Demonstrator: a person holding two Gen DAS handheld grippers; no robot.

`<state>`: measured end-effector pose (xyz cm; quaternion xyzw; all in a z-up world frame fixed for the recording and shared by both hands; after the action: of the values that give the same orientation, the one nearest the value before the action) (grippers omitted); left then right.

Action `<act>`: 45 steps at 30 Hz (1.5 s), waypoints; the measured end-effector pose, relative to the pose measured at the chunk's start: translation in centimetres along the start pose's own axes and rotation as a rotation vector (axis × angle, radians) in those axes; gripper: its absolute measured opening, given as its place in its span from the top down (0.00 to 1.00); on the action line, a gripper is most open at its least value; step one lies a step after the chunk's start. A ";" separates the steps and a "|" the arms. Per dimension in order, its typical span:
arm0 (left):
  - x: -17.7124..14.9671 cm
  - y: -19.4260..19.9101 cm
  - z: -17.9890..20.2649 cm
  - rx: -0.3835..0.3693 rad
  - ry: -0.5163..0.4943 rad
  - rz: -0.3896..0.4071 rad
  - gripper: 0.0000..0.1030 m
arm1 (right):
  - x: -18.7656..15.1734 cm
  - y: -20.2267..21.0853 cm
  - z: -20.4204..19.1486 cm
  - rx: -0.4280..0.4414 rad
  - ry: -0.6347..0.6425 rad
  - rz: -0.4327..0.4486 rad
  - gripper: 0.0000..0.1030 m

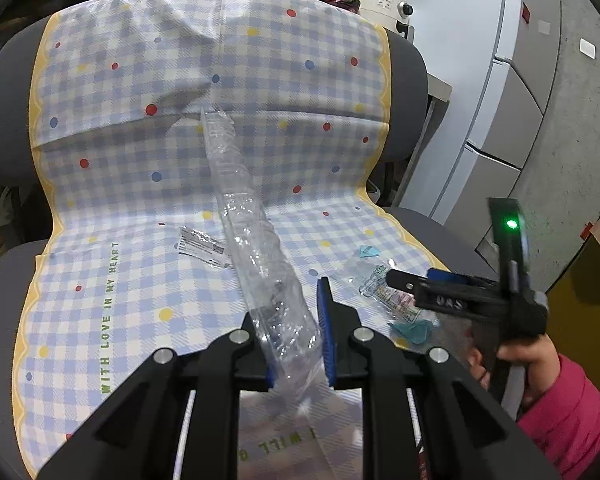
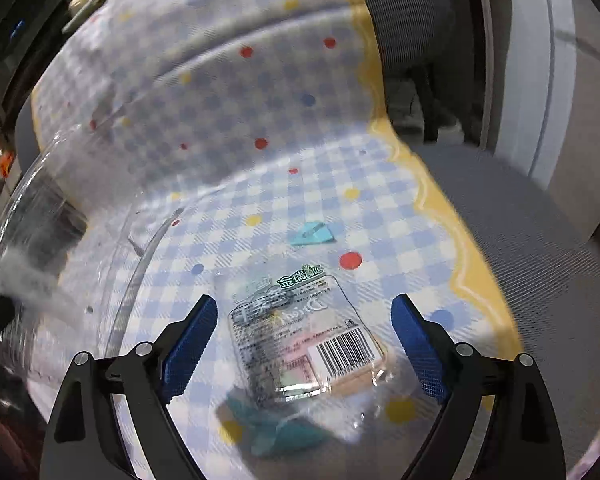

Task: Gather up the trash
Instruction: 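Grasp the clear snack bag with the right tool while the left tool holds the tray, then carry the snack bag and plastic tray over the pink-lined bin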

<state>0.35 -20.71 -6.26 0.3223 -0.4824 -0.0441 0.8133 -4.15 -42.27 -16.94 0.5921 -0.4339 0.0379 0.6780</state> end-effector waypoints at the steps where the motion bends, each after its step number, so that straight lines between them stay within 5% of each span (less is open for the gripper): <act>1: 0.0 -0.1 -0.1 -0.001 0.000 -0.001 0.86 | -0.3 -0.7 0.2 0.004 -0.011 -0.031 0.14; 10: -0.1 -0.2 -0.3 -0.006 0.009 0.001 0.86 | -3.7 1.4 -2.3 0.092 0.142 -0.057 0.13; 15: -0.3 -0.3 -0.3 0.003 0.011 -0.005 0.85 | -4.9 1.6 -3.8 -0.018 0.253 -0.004 0.14; 17: -0.4 -0.6 -0.5 0.009 0.013 -0.020 0.86 | -4.9 1.5 -4.0 -0.062 0.258 0.020 0.22; 19: -0.5 -0.7 -0.6 0.015 0.010 -0.022 0.85 | -4.8 1.9 -3.8 -0.064 0.239 0.033 0.51; 26: -0.2 -0.7 0.4 0.024 -0.033 -0.014 0.86 | -3.6 6.5 -1.2 -0.056 0.160 0.147 0.76; 28: 0.0 -0.4 1.8 -0.022 -0.047 0.001 0.86 | -3.3 8.4 0.1 -0.040 0.120 0.167 0.87; 36: 0.7 -0.8 11.3 -0.282 -0.129 0.043 0.86 | -6.2 15.0 6.8 -0.080 0.037 0.192 0.86; 45: -3.5 -4.2 23.5 -0.521 -0.251 -0.010 0.87 | -10.5 20.0 14.6 -0.213 -0.087 0.207 0.82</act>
<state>-19.62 -34.04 -3.60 0.0970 -0.5499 -0.2102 0.8025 -29.93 -43.66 -9.31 0.4702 -0.5231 0.0355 0.7099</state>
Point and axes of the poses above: each gripper's, at about its wrist camera, not at the fingertips, and y roughly against the way its jaws point, z to its right, x to its top, the point moved 9 cm from there along -y, roughly the way its jaws point, and after that the axes turned 15 degrees about -x, right-handed, at the moved point
